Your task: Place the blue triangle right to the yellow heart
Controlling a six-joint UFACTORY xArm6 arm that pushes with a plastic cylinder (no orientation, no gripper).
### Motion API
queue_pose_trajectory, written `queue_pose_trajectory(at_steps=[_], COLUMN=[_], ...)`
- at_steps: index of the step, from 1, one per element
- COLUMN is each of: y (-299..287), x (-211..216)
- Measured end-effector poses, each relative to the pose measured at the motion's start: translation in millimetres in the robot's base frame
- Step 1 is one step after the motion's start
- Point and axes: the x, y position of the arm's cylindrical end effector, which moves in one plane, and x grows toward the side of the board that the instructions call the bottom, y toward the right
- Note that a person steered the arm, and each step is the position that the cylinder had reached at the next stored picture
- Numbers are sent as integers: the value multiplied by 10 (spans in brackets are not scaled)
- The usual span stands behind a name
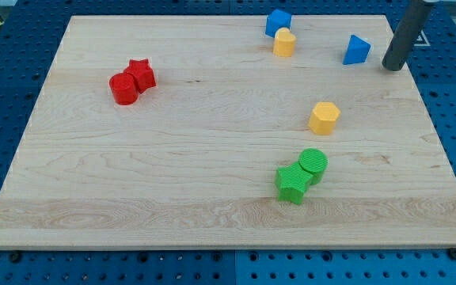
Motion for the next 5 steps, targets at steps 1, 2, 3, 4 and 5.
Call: queue_pose_trajectory(at_steps=[1, 2, 3, 4, 5], y=[-70, -166, -269, -348, -397], x=[-111, -111, -112, -112, -112])
